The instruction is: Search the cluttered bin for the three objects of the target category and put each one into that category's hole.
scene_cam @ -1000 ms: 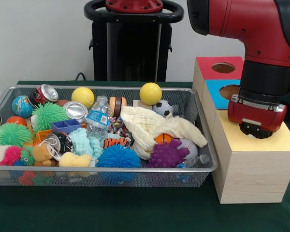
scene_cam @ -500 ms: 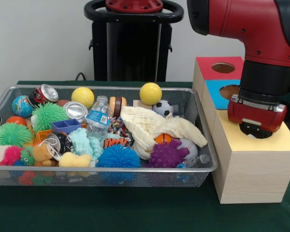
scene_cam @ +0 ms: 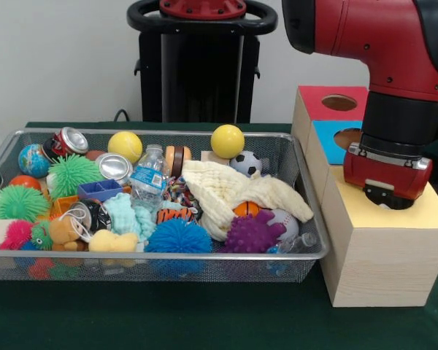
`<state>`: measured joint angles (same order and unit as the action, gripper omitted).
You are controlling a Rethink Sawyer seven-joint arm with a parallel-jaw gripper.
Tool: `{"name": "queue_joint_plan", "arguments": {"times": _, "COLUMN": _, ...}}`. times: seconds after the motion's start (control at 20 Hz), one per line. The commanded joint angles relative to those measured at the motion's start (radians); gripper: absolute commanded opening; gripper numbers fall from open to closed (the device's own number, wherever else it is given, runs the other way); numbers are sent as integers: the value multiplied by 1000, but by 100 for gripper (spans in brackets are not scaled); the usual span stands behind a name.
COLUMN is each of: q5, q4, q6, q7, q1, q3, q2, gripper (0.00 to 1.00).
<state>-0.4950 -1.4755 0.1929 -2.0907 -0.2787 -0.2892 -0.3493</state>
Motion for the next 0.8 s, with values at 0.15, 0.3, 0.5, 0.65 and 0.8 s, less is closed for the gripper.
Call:
{"name": "queue_joint_plan", "arguments": {"times": 0.15, "q5": -19, "q4": -98, "q6": 33, "q7": -185, "q1": 56, "q3": 124, "q2": 78, "gripper": 0}}
{"name": "queue_joint_plan", "arguments": {"times": 0.3, "q5": -20, "q4": -96, "q6": 39, "q7": -185, "q1": 57, "q3": 123, "q2": 79, "gripper": 0}}
{"name": "queue_joint_plan", "arguments": {"times": 0.5, "q5": -27, "q4": -95, "q6": 67, "q7": -183, "q1": 68, "q3": 135, "q2": 73, "gripper": 0}}
{"name": "queue_joint_plan", "arguments": {"times": 0.65, "q5": -34, "q4": -84, "q6": 114, "q7": -184, "q1": 68, "q3": 129, "q2": 67, "gripper": 0}}
{"name": "queue_joint_plan", "arguments": {"times": 0.8, "q5": -31, "q4": -72, "q6": 140, "q7": -179, "q1": 69, "q3": 119, "q2": 65, "gripper": 0}}
